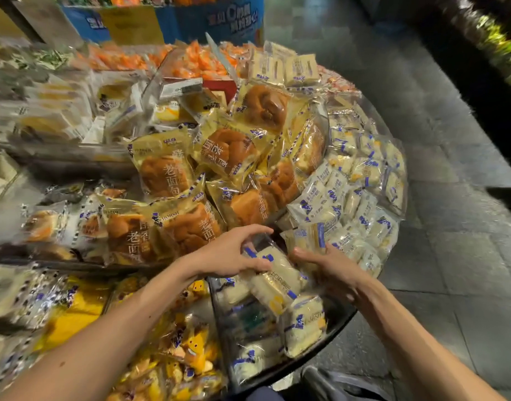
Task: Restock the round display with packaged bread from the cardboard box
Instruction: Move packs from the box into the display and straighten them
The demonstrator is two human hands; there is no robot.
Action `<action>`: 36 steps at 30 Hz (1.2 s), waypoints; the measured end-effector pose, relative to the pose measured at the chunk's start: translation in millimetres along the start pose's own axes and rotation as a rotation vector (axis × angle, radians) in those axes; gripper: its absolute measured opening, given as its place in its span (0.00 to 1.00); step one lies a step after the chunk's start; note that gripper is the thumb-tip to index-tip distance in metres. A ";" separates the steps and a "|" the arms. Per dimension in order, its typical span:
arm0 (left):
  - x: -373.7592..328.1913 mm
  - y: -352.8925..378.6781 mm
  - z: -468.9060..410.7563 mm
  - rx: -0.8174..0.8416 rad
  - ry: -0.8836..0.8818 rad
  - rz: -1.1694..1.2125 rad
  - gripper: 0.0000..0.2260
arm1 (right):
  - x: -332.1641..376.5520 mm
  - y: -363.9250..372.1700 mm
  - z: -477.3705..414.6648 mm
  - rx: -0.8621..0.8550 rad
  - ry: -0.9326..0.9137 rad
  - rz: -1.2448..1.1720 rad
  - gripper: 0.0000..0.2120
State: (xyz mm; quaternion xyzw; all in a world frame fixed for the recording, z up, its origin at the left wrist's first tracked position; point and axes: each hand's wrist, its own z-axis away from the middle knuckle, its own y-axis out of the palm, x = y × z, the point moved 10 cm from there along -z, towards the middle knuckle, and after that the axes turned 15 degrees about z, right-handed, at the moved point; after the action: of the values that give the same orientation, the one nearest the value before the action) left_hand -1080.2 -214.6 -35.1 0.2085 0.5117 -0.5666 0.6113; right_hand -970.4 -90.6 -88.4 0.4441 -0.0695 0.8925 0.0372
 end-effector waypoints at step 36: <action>-13.7 63.0 46.9 -0.353 0.225 0.180 0.12 | -36.7 28.4 51.5 -0.067 0.046 -0.414 0.27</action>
State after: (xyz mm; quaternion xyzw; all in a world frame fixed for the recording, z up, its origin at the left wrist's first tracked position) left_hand -1002.6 -230.1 -25.5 0.2052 0.6472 -0.3847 0.6254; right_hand -911.4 -126.9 -89.6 0.4271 -0.0058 0.8728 0.2362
